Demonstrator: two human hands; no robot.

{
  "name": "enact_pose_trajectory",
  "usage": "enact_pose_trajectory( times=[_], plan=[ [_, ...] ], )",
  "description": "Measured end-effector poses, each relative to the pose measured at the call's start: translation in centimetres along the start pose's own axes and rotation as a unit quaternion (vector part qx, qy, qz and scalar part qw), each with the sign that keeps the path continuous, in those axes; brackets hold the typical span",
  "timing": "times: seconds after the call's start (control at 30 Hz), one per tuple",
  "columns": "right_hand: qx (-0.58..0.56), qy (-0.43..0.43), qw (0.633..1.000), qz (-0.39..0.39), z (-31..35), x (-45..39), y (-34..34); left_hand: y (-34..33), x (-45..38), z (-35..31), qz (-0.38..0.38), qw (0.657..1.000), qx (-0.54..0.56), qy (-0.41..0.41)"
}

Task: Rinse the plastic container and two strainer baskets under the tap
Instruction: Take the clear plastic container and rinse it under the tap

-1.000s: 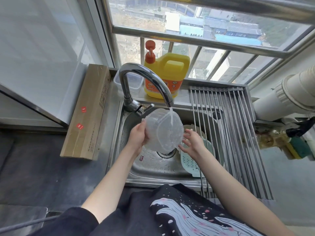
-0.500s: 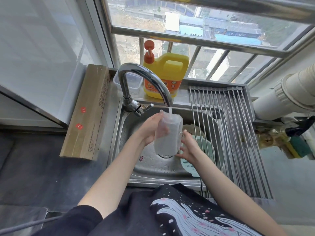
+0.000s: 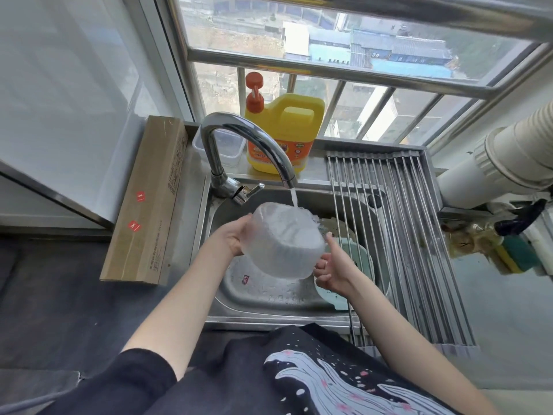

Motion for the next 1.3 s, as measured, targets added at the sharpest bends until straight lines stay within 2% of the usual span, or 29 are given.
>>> enact_pose_trajectory(
  times=[0.17, 0.23, 0.33, 0.4, 0.5, 0.57, 0.67, 0.77, 0.83, 0.93, 0.97, 1.0, 1.03, 1.13, 1.2, 1.23, 1.27, 1.3],
  plan=[
    [0.093, -0.040, 0.995, 0.012, -1.1, 0.3, -0.4, 4.2, 0.4, 3.0, -0.014, 1.000, -0.005, 0.021],
    [0.142, -0.031, 0.989, 0.005, -0.9, 0.9, -0.7, 5.0, 0.7, 2.3, -0.003, 0.999, -0.012, -0.031],
    [0.179, -0.022, 0.984, 0.015, -0.8, 1.7, -1.5, 4.1, 2.6, 0.2, 0.053, 0.988, -0.068, -0.129],
    [0.168, -0.026, 0.985, 0.030, -0.8, 2.0, -1.9, 2.5, 4.7, -0.9, 0.107, 0.966, -0.161, -0.171],
    [0.145, -0.049, 0.985, 0.083, -1.3, 2.3, -2.9, -0.1, 7.9, -0.8, 0.152, 0.889, -0.381, -0.203],
    [0.145, -0.060, 0.981, 0.110, -1.6, 2.6, -3.6, -2.3, 9.8, 0.2, 0.188, 0.850, -0.458, -0.181],
    [0.175, -0.049, 0.979, 0.091, -0.8, 3.0, -3.4, -3.8, 10.8, 2.2, 0.212, 0.782, -0.565, -0.159],
    [0.242, -0.033, 0.968, 0.060, 0.0, 3.5, -2.9, -2.6, 10.2, 3.7, 0.167, 0.692, -0.680, -0.176],
    [0.292, -0.022, 0.955, 0.046, -0.1, 3.9, -3.0, -1.8, 9.8, 4.1, 0.136, 0.655, -0.717, -0.197],
    [0.328, 0.036, 0.944, 0.026, 0.1, 4.3, -3.7, -1.0, 10.0, 3.6, 0.059, 0.573, -0.770, -0.275],
    [0.320, 0.068, 0.945, 0.027, 0.4, 4.3, -4.1, -0.6, 10.3, 3.2, 0.031, 0.566, -0.768, -0.297],
    [0.306, 0.103, 0.946, 0.030, 0.7, 4.4, -4.4, 0.2, 10.4, 2.8, 0.011, 0.580, -0.754, -0.309],
    [0.292, 0.139, 0.946, 0.033, 0.9, 4.4, -4.6, 1.1, 10.5, 2.5, 0.002, 0.610, -0.730, -0.308],
    [0.283, 0.223, 0.933, 0.009, 1.4, 4.6, -4.6, 3.0, 11.4, 1.5, -0.025, 0.759, -0.570, -0.313],
    [0.297, 0.278, 0.913, -0.011, 1.7, 4.8, -4.6, 5.9, 12.3, -0.1, -0.129, 0.857, -0.380, -0.323],
    [0.306, 0.306, 0.901, -0.023, 1.9, 5.2, -4.6, 7.6, 12.2, 0.1, -0.173, 0.896, -0.295, -0.284],
    [0.312, 0.330, 0.891, -0.029, 2.1, 5.8, -4.9, 8.8, 11.6, 1.1, -0.185, 0.932, -0.229, -0.211],
    [0.314, 0.352, 0.881, -0.026, 2.2, 6.5, -5.3, 9.3, 10.8, 2.5, -0.163, 0.960, -0.190, -0.126]
  ],
)
Point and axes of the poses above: each hand's wrist, its own x-axis away from the middle knuckle, its own y-axis out of the back of the hand, z = x × y, the point moved 10 cm from there along -x, towards the middle knuckle, and after that the axes turned 3 degrees about z, right-handed, at the moved point
